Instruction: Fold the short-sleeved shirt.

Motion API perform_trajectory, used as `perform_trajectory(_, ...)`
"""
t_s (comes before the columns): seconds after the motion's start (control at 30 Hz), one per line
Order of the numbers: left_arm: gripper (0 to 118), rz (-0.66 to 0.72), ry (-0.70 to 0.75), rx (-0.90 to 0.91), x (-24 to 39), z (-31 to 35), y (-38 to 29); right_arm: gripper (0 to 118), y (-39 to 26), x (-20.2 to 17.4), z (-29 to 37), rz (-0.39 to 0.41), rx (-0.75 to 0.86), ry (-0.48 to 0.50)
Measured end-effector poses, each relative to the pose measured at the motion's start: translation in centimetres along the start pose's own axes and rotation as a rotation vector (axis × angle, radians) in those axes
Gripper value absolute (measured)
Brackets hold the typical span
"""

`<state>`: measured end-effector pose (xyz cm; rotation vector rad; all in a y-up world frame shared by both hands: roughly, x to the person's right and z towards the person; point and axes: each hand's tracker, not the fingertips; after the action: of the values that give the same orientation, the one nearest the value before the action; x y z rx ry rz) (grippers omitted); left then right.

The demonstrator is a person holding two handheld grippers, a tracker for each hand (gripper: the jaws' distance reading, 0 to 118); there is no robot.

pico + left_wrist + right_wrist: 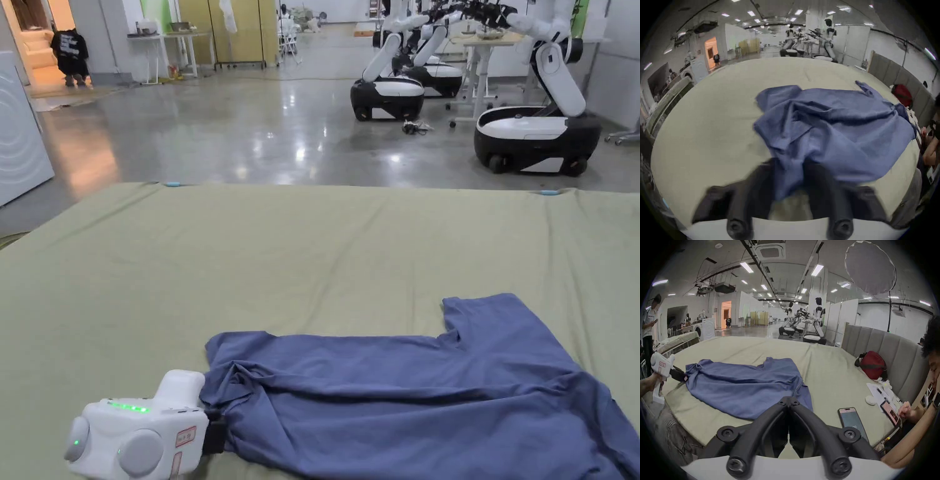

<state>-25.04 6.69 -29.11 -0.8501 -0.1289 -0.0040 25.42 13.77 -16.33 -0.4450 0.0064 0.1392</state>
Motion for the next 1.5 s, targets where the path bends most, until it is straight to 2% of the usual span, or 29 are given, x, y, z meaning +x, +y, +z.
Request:
perform_trajectory(0.17, 11, -0.046, -0.014, -0.039, 0.9, -0.7, -0.2, 4, -0.5, 0.6, -0.7, 0.003, -0.023, 0.016)
perform_trajectory(0.23, 11, 0.02, -0.041, -0.042, 0.2, -0.8, -0.4, 4, -0.9, 1.4, -1.4, -0.011, -0.031, 0.036)
perform_trajectory(0.3, 11, 0.045, -0.054, -0.034, -0.2, -0.7, -0.7, 16, -1.1, 2.6, -3.1, -0.059, -0.095, 0.092)
perform_trajectory(0.33, 11, 0.04, -0.054, -0.024, -0.1, -0.6, -1.0, 35, -1.3, 3.3, -4.4, -0.078, -0.125, 0.11)
perform_trajectory(0.37, 11, 0.039, -0.052, -0.017, 0.0, -0.7, -1.2, 76, -1.6, 3.9, -5.7, -0.084, -0.163, 0.121)
perform_trajectory(0.4, 11, 0.04, -0.05, -0.013, 0.1, -0.7, -1.3, 105, -1.8, 4.2, -7.0, -0.07, -0.216, 0.101)
perform_trajectory(0.43, 11, 0.041, -0.044, -0.008, 0.2, -0.8, -1.4, 115, -2.3, 4.3, -8.5, -0.035, -0.259, 0.067)
perform_trajectory(0.5, 11, 0.029, -0.026, 0.022, 0.6, -0.8, -1.9, 115, -3.2, 4.7, -10.7, 0.019, -0.318, 0.058)
perform_trajectory(0.53, 11, -0.011, -0.012, 0.051, 0.8, -0.6, -2.3, 113, -3.6, 4.8, -11.5, 0.015, -0.353, 0.082)
perform_trajectory(0.57, 11, -0.064, 0.001, 0.076, 1.1, -0.5, -2.7, 97, -4.0, 5.0, -12.2, 0.0, -0.368, 0.101)
perform_trajectory(0.63, 11, -0.099, 0.029, 0.1, 1.5, -0.3, -3.3, 42, -4.1, 5.2, -12.1, -0.077, -0.362, 0.157)
perform_trajectory(0.67, 11, -0.064, 0.038, 0.079, 1.8, -0.2, -3.0, 27, -4.0, 5.1, -11.8, -0.13, -0.333, 0.182)
perform_trajectory(0.7, 11, -0.008, 0.052, 0.048, 1.8, -0.2, -2.5, 20, -3.7, 4.8, -11.6, -0.118, -0.333, 0.17)
perform_trajectory(0.77, 11, 0.063, 0.011, 0.008, 1.5, -0.4, -1.3, 17, -3.3, 4.0, -11.4, -0.059, -0.342, 0.169)
perform_trajectory(0.87, 10, -0.018, -0.002, 0.018, 1.1, 0.6, -1.0, 17, -2.5, 4.3, -10.2, -0.082, -0.322, 0.182)
perform_trajectory(0.93, 10, -0.005, -0.009, 0.029, 0.6, 2.2, -1.2, 17, -1.8, 4.9, -8.4, -0.124, -0.276, 0.2)
perform_trajectory(1.1, 10, 0.115, -0.098, 0.097, -1.1, 7.7, -2.5, 17, -0.2, 5.2, -3.1, -0.146, -0.228, 0.236)
perform_trajectory(1.2, 10, 0.098, -0.089, 0.104, -1.5, 10.7, -3.7, 17, -0.1, 5.0, 0.3, -0.151, -0.205, 0.245)
perform_trajectory(1.4, 10, 0.089, -0.031, 0.018, -2.8, 11.5, -7.4, 17, -3.6, 4.7, 3.4, -0.178, -0.281, 0.285)
perform_trajectory(1.5, 10, 0.15, -0.036, -0.028, -3.3, 10.3, -9.4, 17, -6.3, 5.3, 1.9, -0.186, -0.369, 0.236)
